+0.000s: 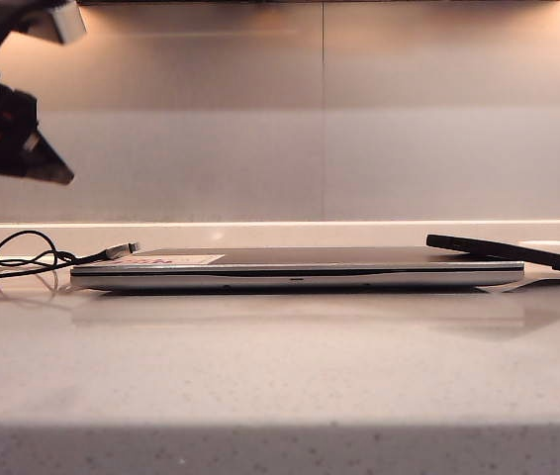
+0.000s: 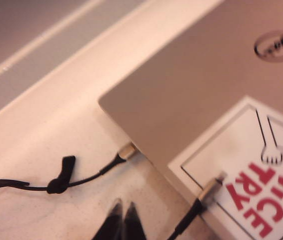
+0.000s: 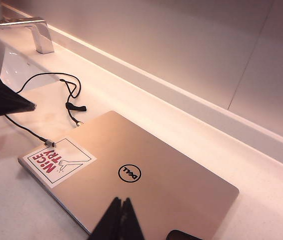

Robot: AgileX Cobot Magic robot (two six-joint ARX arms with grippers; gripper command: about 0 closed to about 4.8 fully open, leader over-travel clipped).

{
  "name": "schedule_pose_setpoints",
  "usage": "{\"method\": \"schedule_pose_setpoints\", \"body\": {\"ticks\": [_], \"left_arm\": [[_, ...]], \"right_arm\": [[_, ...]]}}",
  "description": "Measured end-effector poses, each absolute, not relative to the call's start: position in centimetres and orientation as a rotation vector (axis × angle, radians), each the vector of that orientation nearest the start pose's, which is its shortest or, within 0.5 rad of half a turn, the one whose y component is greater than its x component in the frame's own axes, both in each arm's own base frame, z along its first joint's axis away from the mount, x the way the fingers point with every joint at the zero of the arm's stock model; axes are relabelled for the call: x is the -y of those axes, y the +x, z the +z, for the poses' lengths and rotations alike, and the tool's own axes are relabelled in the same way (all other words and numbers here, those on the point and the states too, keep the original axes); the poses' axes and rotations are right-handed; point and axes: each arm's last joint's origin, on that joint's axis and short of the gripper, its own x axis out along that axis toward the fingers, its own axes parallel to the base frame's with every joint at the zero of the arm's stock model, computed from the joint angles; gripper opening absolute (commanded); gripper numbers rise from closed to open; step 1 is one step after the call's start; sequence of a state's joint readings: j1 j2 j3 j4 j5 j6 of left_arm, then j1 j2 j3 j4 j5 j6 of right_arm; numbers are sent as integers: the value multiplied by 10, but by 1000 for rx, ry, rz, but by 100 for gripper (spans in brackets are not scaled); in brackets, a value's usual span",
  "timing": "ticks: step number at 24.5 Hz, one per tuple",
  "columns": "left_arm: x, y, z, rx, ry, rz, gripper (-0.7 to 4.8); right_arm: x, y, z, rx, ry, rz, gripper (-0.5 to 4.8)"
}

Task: Pick up the charging cable and the phone, plug the charging cable into the charging port on the phone, and finally place them back on the table.

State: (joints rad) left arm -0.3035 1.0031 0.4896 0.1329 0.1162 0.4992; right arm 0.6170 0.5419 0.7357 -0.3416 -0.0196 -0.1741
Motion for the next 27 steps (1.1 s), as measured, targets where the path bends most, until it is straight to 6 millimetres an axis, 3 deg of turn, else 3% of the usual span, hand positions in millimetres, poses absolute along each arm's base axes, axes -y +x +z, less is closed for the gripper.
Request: {"method": "schedule_pose_setpoints", "body": {"ticks": [1,4,7,27], "left_arm": [[66,200,221,-275,531,-505,22],[67,202,218,-287,552,-512,181],[67,203,215,-299,573,-519,241],[70,214,192,-382,704,-579,242]], "right_arm": [[-69,96,331,-88,-212,647,-6],[-69,96,331,-88,-212,647,-6],[-69,96,331,-88,-212,647,-6],[-69,96,332,-78,-209,646,-6]]}}
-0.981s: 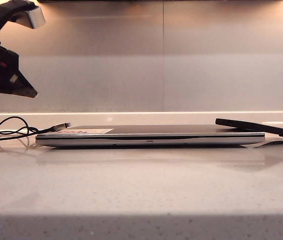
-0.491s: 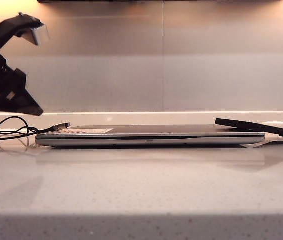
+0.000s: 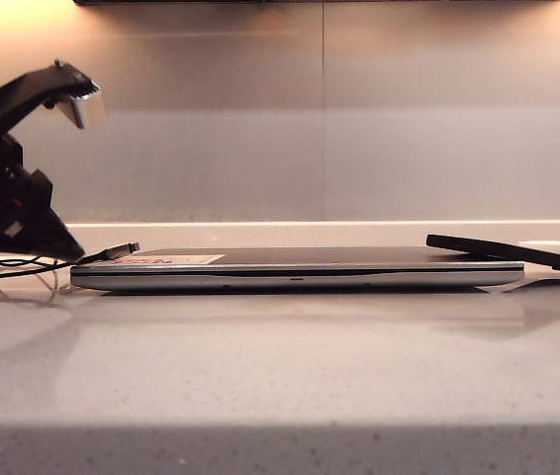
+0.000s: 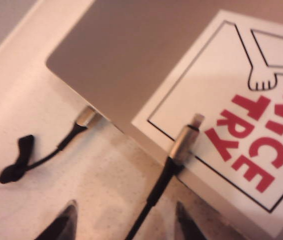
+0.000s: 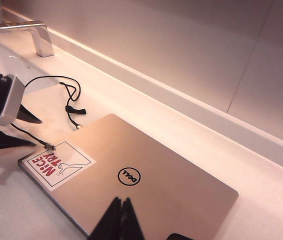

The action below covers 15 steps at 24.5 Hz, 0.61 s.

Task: Pick up the charging cable and the phone, plug the charging cable into the charging port on the phone, and finally place them back on the table.

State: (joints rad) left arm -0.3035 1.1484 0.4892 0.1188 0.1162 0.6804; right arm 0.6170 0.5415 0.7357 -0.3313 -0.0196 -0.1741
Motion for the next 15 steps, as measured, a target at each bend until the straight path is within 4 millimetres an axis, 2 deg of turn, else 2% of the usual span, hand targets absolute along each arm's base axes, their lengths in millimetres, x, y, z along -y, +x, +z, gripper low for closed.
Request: {"method": "schedule_pose_setpoints", "body": {"ticks": [15], "left_arm": [[74,226,177,-393,705,-582,241]], "right_arm": [[-69,97,336,-42,-198,644,-6]]}}
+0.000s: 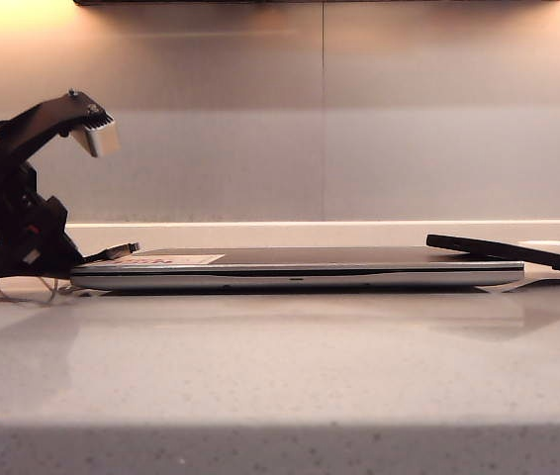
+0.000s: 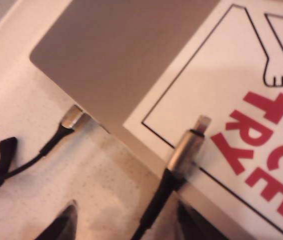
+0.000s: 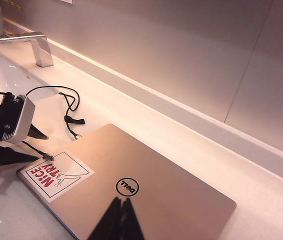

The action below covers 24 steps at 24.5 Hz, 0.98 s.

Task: Pick up the charging cable and the phone, plug the charging cable into the charging port on the phone, and finally place them back on the table.

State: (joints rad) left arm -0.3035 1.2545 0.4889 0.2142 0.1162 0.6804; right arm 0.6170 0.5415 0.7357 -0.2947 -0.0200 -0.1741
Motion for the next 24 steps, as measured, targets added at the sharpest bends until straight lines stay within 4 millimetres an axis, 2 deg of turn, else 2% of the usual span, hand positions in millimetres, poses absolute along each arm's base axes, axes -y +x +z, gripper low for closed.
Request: {"method": "schedule_pose_setpoints", "body": {"ticks": [4,7,11,24], "left_arm": [[75,229,174,-401,702,-584,230],[75,229,174,-400,682,-577,145],[75,230,174,-400,679,-576,-5],[75,229,176,-403,642,-565,-8]], "right_arm": [[-69,97,336,-41,-198,644,-6],[-69,97,336,-41,-198,644,-6],[-69,97,336,-41,-198,644,-6],[-69,97,336,-41,-198,643,-6]]}}
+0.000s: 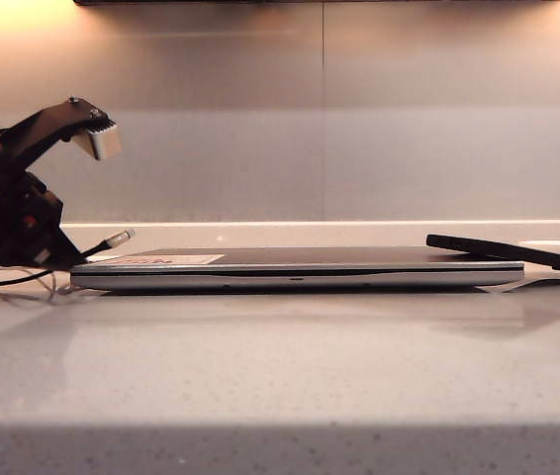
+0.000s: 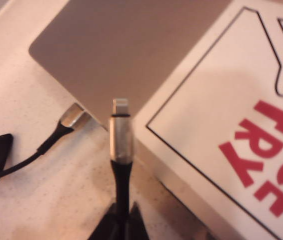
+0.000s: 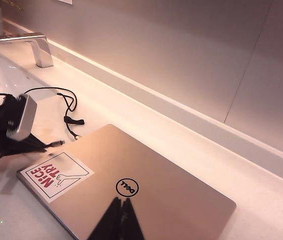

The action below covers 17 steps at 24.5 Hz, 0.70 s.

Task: Pick up the charging cable and the phone, plug the charging cable into the charging port on the phone, and finally place them back on the table.

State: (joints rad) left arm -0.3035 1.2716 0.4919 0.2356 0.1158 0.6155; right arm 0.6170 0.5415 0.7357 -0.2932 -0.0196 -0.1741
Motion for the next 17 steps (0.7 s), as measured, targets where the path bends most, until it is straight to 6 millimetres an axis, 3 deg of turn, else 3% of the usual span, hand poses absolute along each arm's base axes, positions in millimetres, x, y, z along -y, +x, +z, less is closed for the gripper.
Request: {"method": "schedule_pose_setpoints", "body": {"ticks": [5,17], "left_arm": [[76,227,219,-325,408,-493,-8],[105,196,246,-300,116,-593,-7]], "right_arm": [[-69,97,337,-55,-142,623,-6],[-67,98,336,-134,119,530,-6]]}}
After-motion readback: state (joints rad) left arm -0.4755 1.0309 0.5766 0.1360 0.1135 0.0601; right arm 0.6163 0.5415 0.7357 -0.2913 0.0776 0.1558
